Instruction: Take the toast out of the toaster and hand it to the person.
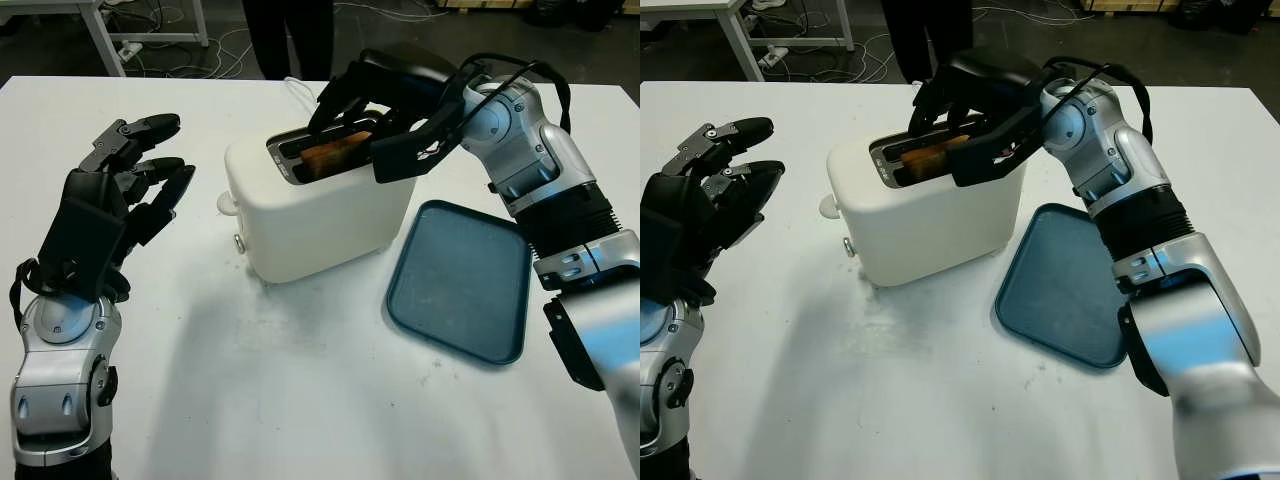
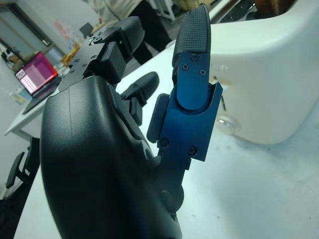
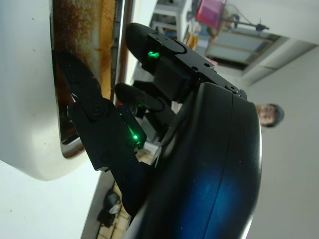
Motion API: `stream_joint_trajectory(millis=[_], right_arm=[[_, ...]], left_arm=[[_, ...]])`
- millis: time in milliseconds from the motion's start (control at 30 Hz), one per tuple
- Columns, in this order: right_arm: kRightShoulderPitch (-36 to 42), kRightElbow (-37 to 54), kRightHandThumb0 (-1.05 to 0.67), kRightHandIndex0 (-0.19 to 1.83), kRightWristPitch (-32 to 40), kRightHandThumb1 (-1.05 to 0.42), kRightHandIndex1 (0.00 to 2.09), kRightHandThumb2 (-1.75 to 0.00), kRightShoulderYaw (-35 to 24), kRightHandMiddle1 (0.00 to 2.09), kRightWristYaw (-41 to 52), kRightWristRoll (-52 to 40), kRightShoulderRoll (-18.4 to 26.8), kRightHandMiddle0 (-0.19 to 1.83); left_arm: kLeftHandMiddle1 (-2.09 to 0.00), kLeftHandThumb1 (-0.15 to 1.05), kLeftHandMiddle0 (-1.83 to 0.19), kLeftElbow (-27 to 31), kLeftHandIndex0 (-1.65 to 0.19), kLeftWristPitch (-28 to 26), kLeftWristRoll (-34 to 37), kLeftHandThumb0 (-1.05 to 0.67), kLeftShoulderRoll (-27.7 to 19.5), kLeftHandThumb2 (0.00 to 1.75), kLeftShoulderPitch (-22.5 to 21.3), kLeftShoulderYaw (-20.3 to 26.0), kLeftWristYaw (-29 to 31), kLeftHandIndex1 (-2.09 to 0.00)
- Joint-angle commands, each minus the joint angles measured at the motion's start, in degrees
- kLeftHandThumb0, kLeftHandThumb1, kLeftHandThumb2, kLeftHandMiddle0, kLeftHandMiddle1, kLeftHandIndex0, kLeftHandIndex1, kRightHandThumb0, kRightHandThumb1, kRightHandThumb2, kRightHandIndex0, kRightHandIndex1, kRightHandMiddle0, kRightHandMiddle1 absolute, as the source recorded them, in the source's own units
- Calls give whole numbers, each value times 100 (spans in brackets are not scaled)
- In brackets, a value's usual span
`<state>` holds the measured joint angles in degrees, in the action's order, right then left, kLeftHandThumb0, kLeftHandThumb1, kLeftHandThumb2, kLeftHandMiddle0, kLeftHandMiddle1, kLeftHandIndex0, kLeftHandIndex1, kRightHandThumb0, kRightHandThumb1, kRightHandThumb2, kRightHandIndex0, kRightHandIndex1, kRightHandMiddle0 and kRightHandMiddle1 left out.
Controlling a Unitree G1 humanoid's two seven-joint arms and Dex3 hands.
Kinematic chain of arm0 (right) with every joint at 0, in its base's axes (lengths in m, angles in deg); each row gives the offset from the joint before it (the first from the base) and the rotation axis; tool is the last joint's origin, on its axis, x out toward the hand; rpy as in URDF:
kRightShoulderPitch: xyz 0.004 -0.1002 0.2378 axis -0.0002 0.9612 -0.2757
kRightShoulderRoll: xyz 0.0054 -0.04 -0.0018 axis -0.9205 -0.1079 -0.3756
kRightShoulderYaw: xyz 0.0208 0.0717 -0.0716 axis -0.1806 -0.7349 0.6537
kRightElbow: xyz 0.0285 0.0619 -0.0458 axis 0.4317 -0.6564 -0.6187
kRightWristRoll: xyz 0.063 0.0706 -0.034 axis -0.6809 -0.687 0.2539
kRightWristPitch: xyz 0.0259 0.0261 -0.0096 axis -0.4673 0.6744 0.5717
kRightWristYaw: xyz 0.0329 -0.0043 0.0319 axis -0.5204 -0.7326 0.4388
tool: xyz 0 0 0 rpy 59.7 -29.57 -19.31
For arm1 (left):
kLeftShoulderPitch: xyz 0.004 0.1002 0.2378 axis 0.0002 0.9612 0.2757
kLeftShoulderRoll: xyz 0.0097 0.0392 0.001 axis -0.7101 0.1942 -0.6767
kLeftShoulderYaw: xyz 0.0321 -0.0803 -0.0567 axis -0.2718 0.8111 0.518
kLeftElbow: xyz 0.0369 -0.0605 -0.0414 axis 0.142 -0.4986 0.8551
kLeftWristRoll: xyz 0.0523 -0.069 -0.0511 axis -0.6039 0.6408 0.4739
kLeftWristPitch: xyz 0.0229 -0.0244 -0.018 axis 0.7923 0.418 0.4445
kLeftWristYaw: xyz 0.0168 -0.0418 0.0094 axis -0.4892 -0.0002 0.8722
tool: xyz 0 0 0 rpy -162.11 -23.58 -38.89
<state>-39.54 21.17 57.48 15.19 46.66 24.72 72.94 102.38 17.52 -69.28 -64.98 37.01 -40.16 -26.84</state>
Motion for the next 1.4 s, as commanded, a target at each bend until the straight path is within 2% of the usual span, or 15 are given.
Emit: stream_joint_trajectory(millis=[0, 133, 300, 333, 367, 433, 500, 533, 600, 667, 733, 800, 867, 967, 1367], right_arm=[[-55, 59, -36, 100, 50, -66, 59, -1, 36, 13, 236, -77, -29, 108], [-48, 105, -40, 104, 176, -67, 75, 0, 117, 16, 604, -21, -20, 116], [26, 128, -43, 106, 83, -67, 86, 0, 225, 18, 850, 51, 51, 123], [54, 130, -44, 107, 29, -67, 94, 0, 258, 18, 841, 88, 73, 125], [75, 130, -46, 104, -20, -67, 114, 0, 292, 20, 828, 120, 94, 128], [116, 151, -49, 103, -87, -68, 137, 0, 362, 24, 820, 167, 139, 132], [150, 196, -51, 101, -145, -69, 150, 0, 427, 30, 810, 206, 191, 131], [170, 211, -52, 100, -239, -71, 156, 0, 459, 43, 734, 253, 225, 126], [211, 230, -58, 100, -420, -76, 166, 0, 493, 97, 551, 335, 276, 104], [273, 202, -60, 104, -685, -81, 172, -1, 472, 131, 203, 407, 307, 95], [359, 179, -56, 109, -940, -88, 173, -3, 441, 147, -351, 576, 329, 95], [411, 148, -49, 114, -1094, -91, 174, -14, 409, 167, -798, 712, 331, 91], [392, 101, -47, 115, -1154, -92, 174, -24, 389, 173, -1075, 799, 328, 88], [368, 23, -47, 116, -1193, -92, 175, -30, 299, 174, -1435, 838, 286, 86], [-57, -347, -48, 115, -1065, -92, 175, -31, 41, 175, -2342, 1063, 300, 86]], left_arm=[[-90, 92, -23, -36, -35, 131, -77, -70, -2, 19, -7, -25, -24, -54], [-90, 92, -22, -33, -34, 136, -86, -71, -9, 20, -13, -36, -34, -54], [-90, 92, -21, -22, -34, 170, -89, -71, -10, 20, 7, -27, -41, -54], [-90, 92, -21, -10, -34, 153, -93, -71, -7, 20, 8, -25, -52, -55], [-90, 92, -22, 4, -35, 125, -94, -72, -4, 20, 7, -24, -63, -55], [-90, 92, -22, 34, -34, 78, -81, -72, -2, 19, 7, -19, -72, -55], [-90, 92, -22, 43, -34, 85, -82, -71, -4, 19, 17, -22, -74, -55], [-90, 92, -22, 42, -34, 99, -77, -71, -5, 19, 22, -23, -67, -55], [-90, 92, -21, 41, -34, 110, -89, -71, -12, 19, 31, -35, -64, -54], [-90, 92, -21, 42, -34, 95, -106, -72, -19, 20, 37, -44, -67, -54], [-90, 92, -22, 38, -34, 87, -94, -72, -10, 20, 37, -42, -68, -54], [-90, 92, -22, 28, -34, 93, -88, -71, -4, 20, 37, -41, -68, -54], [-90, 92, -22, -7, -35, 151, -100, -72, 2, 20, 44, -43, -73, -54], [-90, 92, -22, -33, -35, 180, -95, -72, 11, 19, 41, -39, -75, -54], [-90, 92, -22, 6, -34, 100, -71, -71, -21, 19, 50, -23, -66, -54]])
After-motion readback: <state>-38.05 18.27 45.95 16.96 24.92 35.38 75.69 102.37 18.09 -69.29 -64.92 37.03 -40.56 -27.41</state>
